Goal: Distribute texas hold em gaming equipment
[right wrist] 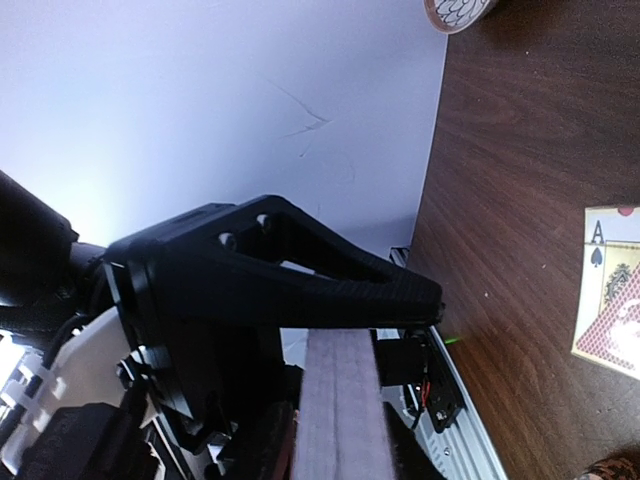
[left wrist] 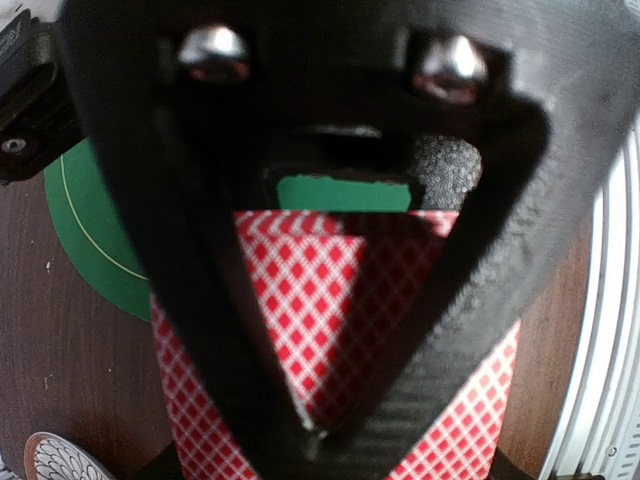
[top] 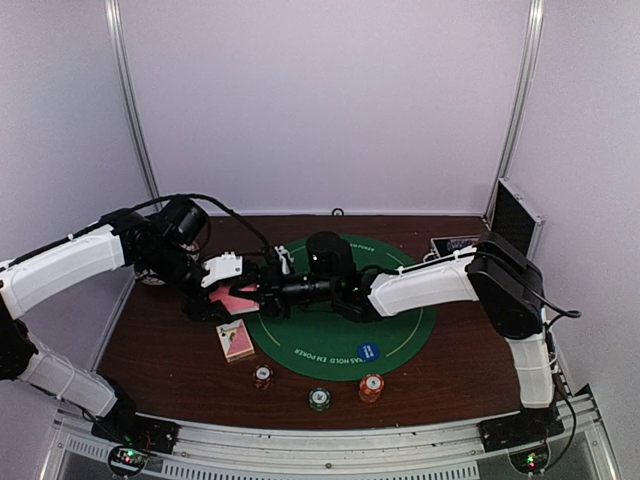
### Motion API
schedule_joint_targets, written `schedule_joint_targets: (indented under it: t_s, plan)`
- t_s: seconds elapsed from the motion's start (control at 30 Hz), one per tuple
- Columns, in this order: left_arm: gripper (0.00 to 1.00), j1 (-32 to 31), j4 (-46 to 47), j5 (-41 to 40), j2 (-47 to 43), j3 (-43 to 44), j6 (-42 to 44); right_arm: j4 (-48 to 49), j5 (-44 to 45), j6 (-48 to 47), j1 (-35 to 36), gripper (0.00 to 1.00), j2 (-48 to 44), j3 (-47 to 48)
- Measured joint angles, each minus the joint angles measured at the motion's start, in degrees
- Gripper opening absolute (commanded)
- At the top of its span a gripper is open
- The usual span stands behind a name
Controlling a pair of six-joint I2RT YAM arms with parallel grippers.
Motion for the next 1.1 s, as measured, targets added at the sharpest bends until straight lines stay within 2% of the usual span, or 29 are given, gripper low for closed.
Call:
schedule_joint_targets:
  t_s: [0.13,0.23,0.37,0.43,0.5,0.67,0.93,1.03,1.1]
  plan:
    - [0.69,-0.1,0.0,-0.6,-0.1,0.0,0.0,-0.9,0.2,-0.3,0.0,0.05,0.3,0.3]
    - [0.78,-0.1,0.0,-1.0,-0.1,0.0,0.0,-1.3,0.2,-0.6,0.0,0.00,0.7,0.9]
    - [0.83,-0.5,0.3,-0.6,-0.1,0.3,-0.2,-1.8,0.2,-0.5,0.2,0.00,1.3,1.4]
    - [0.92,-0.5,0.3,0.0,-0.1,0.3,-0.2,-2.1,0.2,-0.5,0.4,0.00,1.7,1.6]
    - [0.92,-0.5,0.2,0.7,-0.1,0.3,-0.2,-2.3,0.2,-0.5,0.5,0.00,1.9,1.7]
    - [0.84,-0.5,-0.2,1.7,-0.1,0.3,-0.2,-2.3,0.2,-0.5,0.6,0.00,2.0,1.7]
    - [0.83,-0.5,-1.3,2.8,-0.1,0.3,-0.2,-1.4,0.1,0.4,0.7,0.00,2.0,1.7]
    - [0.77,-0.5,-1.6,2.8,-0.1,0.3,-0.2,-0.9,0.1,0.5,0.8,0.00,2.0,1.7]
    - [0.70,-0.5,-1.6,2.8,-0.1,0.4,-0.3,-0.7,0.1,0.5,0.9,0.00,2.0,1.7]
